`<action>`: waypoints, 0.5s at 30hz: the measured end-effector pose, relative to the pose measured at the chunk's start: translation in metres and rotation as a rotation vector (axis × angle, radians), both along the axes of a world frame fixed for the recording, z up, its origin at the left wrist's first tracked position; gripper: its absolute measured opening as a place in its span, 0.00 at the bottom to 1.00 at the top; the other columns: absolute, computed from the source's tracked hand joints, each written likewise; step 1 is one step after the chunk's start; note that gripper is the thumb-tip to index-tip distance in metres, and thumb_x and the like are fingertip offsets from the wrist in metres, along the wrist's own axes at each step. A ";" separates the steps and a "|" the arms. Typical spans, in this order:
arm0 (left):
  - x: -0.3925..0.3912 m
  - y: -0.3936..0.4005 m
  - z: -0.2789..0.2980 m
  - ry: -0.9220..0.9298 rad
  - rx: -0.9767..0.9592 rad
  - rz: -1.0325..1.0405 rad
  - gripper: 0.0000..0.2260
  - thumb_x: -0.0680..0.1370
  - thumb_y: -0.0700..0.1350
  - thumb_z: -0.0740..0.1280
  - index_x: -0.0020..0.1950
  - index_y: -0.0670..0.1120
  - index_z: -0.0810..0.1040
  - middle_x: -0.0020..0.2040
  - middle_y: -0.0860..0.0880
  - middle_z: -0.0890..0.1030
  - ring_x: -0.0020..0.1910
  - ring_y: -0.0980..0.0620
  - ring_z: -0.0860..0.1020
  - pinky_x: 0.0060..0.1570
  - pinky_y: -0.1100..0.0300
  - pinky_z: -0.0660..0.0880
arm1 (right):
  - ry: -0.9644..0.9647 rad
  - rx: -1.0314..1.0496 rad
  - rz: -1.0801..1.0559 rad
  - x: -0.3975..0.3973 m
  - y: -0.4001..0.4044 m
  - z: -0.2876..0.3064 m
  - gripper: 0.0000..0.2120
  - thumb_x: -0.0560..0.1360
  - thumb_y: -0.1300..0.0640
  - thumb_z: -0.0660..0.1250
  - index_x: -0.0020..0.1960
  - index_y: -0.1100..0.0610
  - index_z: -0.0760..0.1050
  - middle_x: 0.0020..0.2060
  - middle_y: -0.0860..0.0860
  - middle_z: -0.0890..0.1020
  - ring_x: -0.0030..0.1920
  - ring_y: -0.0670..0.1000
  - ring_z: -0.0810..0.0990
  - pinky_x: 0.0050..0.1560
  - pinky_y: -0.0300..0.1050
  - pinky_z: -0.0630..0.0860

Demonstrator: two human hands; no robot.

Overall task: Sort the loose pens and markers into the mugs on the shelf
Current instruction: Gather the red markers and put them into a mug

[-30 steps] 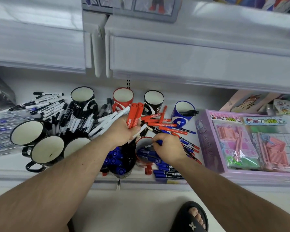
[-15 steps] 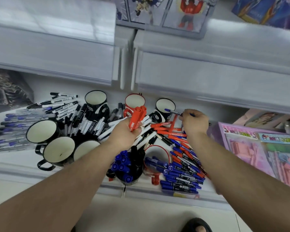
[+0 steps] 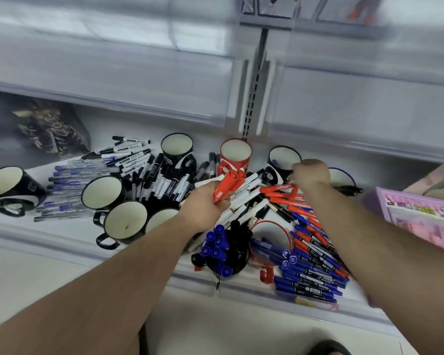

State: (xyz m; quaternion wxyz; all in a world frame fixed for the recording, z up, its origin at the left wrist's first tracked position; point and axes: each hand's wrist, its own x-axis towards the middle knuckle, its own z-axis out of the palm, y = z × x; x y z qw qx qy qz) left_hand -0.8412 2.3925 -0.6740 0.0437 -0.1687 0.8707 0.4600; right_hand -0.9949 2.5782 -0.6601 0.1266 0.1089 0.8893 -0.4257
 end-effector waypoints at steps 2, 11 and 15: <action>0.005 -0.004 0.000 0.002 0.009 0.002 0.07 0.77 0.43 0.68 0.55 0.50 0.78 0.48 0.48 0.82 0.49 0.47 0.81 0.55 0.50 0.77 | 0.025 -0.154 0.114 0.028 -0.013 0.015 0.04 0.73 0.65 0.63 0.46 0.61 0.76 0.44 0.60 0.83 0.43 0.55 0.82 0.36 0.42 0.79; 0.046 -0.026 0.012 0.068 -0.127 -0.012 0.10 0.78 0.43 0.67 0.59 0.47 0.76 0.47 0.51 0.80 0.47 0.51 0.78 0.41 0.62 0.68 | 0.168 -0.162 0.648 0.142 -0.089 0.048 0.06 0.71 0.51 0.73 0.48 0.47 0.80 0.42 0.41 0.80 0.45 0.45 0.80 0.48 0.41 0.77; 0.066 -0.050 0.016 0.014 -0.076 -0.054 0.23 0.72 0.32 0.64 0.65 0.48 0.73 0.53 0.51 0.77 0.53 0.52 0.76 0.49 0.71 0.69 | 0.162 -0.152 0.606 0.145 -0.109 0.038 0.07 0.69 0.59 0.71 0.41 0.47 0.79 0.39 0.43 0.80 0.43 0.47 0.81 0.44 0.41 0.79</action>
